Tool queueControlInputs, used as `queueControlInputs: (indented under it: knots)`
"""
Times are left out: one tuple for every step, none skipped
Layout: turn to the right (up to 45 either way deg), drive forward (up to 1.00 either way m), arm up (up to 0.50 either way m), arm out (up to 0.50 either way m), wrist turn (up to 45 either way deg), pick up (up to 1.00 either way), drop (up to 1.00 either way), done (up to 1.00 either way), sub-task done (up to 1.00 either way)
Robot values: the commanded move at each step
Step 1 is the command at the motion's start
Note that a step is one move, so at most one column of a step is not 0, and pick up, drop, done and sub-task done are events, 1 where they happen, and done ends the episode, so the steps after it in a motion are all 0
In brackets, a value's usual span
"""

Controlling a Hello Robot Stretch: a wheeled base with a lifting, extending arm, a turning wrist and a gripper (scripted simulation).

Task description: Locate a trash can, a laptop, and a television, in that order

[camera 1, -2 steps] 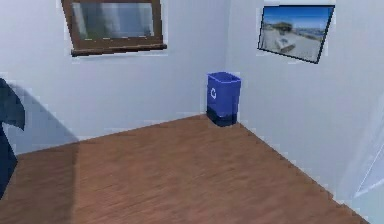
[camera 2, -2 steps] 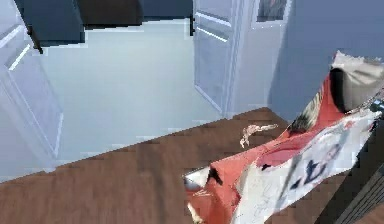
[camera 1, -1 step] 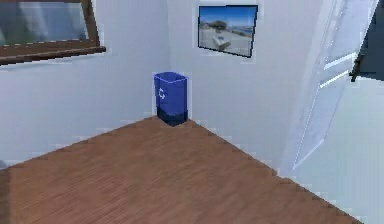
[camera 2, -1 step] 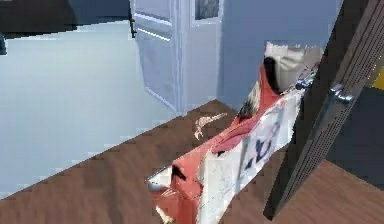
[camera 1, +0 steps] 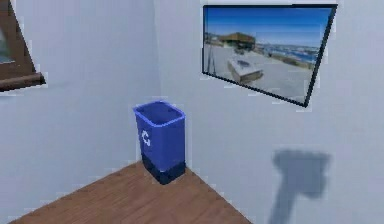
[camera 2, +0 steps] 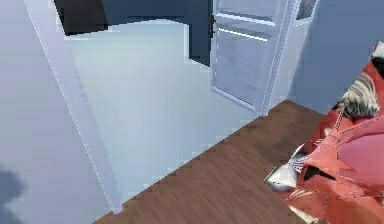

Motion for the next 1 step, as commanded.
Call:
queueControlInputs:
  knots:
    - [3.0,0.00,0.00,0.00,0.0,0.00,0.00,0.00,0.00]
